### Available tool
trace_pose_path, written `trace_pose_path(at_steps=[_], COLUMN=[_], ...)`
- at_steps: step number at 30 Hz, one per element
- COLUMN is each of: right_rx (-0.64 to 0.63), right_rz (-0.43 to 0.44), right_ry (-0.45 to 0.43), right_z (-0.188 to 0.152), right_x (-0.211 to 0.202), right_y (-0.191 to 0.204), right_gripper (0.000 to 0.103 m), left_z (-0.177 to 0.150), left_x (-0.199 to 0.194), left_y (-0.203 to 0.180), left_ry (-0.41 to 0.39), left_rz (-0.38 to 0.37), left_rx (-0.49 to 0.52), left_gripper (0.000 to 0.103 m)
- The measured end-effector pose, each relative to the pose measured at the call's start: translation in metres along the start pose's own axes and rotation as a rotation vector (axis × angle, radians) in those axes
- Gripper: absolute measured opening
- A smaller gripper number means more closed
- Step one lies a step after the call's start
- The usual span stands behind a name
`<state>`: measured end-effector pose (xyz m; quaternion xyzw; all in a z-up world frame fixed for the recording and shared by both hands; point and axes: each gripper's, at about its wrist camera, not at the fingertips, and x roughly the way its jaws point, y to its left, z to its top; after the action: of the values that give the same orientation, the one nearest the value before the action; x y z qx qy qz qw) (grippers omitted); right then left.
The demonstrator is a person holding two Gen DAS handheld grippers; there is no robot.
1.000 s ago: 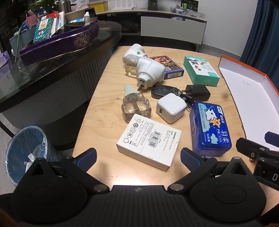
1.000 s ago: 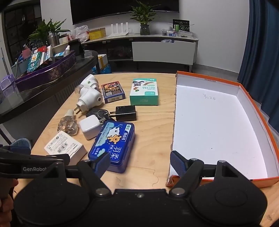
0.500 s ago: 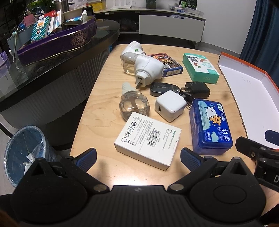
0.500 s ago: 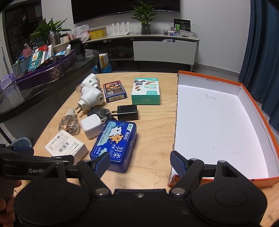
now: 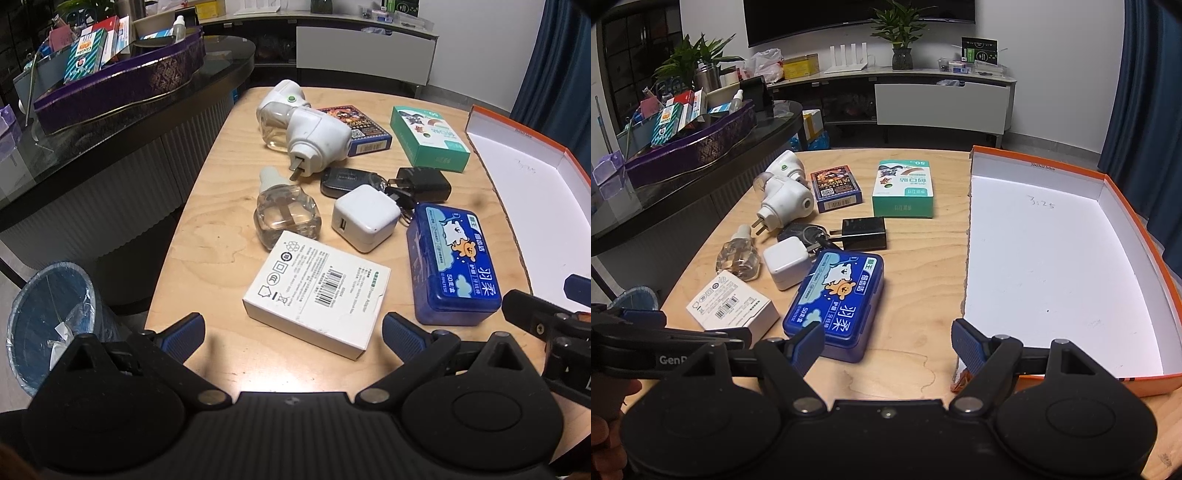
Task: Organize rigid objects
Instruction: 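Move left tool to the white barcode box while right tool approaches the blue tin, then grasp the white barcode box with left tool while right tool grasps the blue tin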
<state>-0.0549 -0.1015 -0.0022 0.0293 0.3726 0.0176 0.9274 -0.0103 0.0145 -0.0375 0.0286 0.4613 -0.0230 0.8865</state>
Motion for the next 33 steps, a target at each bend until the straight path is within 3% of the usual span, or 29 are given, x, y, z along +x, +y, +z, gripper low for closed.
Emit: trace_pose_path(at_steps=[22, 27, 33], right_rx=[0.011, 0.005, 0.006], right_rz=[-0.002, 0.000, 0.029], right_ry=[0.000, 0.008, 0.020], right_z=[0.001, 0.005, 0.018], right_x=[0.004, 0.007, 0.015], right_y=[-0.003, -0.001, 0.009], right_gripper=[0.089, 0.089, 0.089], left_z=[0.004, 0.003, 0.000], left_x=[0.017, 0.016, 0.004], left_y=[0.003, 0.005, 0.008], left_ry=[0.000, -0.028, -0.058], left_rz=[-0.013, -0.065, -0.077], left_rx=[0.037, 0.039, 0.020], left_gripper=[0.103, 0.080, 0.079])
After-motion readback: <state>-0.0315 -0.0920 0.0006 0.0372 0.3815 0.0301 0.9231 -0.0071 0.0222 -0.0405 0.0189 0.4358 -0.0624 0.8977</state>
